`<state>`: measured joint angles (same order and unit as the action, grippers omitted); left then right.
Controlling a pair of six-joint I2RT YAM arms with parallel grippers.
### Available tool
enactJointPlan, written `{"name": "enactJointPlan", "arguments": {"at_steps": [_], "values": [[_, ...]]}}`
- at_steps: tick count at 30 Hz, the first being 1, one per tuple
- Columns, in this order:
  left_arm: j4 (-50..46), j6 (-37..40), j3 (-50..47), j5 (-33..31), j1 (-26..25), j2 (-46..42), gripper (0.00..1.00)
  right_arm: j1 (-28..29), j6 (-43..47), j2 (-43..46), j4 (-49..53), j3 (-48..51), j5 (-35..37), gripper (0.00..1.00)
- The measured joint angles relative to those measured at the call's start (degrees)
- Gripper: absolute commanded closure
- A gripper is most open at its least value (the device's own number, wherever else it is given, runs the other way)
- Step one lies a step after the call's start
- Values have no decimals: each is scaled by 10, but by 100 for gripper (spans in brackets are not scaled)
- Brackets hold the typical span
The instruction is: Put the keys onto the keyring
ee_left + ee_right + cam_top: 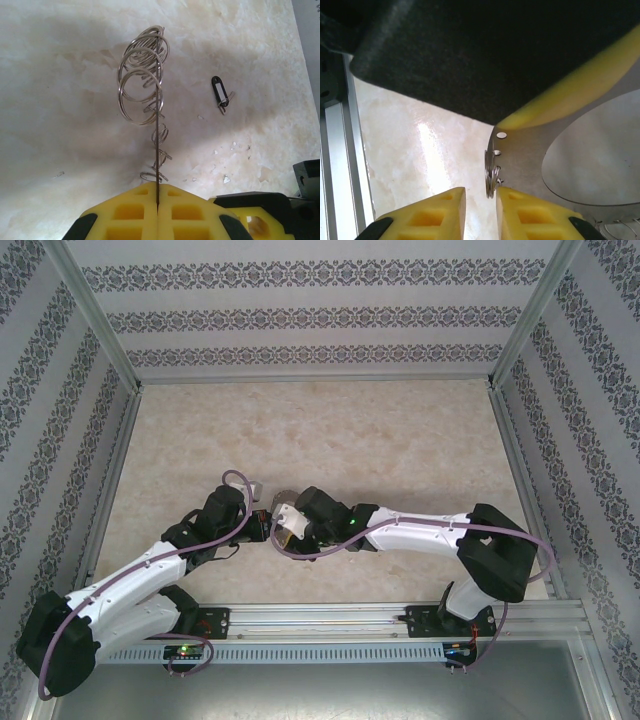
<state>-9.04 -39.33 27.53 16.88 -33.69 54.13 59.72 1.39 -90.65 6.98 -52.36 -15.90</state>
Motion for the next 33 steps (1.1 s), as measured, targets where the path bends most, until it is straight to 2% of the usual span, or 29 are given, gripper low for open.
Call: {"name": "enactJointPlan", "arguments": {"at_steps": [13,19,23,30,33], "values": [[-4,-1,0,-5,0,-5,100,-4,-2,-15,-13,-12,-5,91],[-6,-3,0,-6,0,-6,100,-5,-4,-18,-19,-12,-14,85],[-6,-5,0,-6,-1,-7,100,-5,-5,-18,-28,-12,-18,85],[-9,-5,0,-7,-1,-7,100,-5,-11,-32,-32,-15,-22,91],[-11,-5,0,-9,-1,-7,100,-7,-12,-36,-34,-17,-26,98]]}}
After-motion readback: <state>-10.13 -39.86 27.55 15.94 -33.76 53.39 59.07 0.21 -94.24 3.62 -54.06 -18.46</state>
